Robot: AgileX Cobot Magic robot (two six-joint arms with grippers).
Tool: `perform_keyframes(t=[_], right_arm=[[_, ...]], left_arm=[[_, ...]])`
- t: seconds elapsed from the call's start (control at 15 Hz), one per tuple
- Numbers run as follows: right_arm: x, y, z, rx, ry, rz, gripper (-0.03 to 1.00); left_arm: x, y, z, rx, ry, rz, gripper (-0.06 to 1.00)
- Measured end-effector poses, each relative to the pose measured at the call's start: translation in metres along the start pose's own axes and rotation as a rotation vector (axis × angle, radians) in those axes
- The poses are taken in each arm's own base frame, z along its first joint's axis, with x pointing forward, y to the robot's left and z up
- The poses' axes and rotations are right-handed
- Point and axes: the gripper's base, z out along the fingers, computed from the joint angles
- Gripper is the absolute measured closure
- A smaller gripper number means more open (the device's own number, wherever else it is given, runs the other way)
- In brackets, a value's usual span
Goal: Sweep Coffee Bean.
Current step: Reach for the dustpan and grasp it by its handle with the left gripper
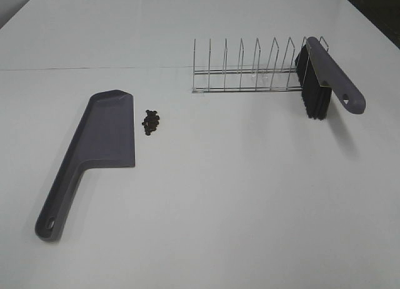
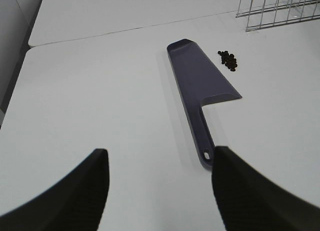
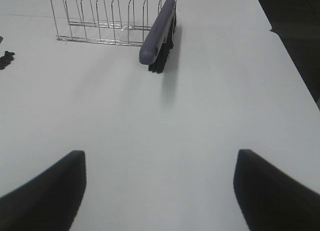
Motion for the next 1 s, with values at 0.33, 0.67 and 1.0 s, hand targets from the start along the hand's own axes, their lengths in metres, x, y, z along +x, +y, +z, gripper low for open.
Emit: perform_keyframes(t=[0.33, 0.67, 1.0], right_arm=[[0.0000, 0.0000, 0.0000, 0.000, 0.000, 0.000, 0.29], [0.0000, 0.0000, 0.0000, 0.000, 0.000, 0.000, 0.29], [0.0000, 0.0000, 0.0000, 0.000, 0.000, 0.000, 0.29]], left_arm=[[0.0000, 0.0000, 0.0000, 0.000, 0.000, 0.000, 0.38], [0.0000, 0.0000, 0.0000, 0.000, 0.000, 0.000, 0.38], [0.0000, 0.0000, 0.0000, 0.000, 0.000, 0.000, 0.38]])
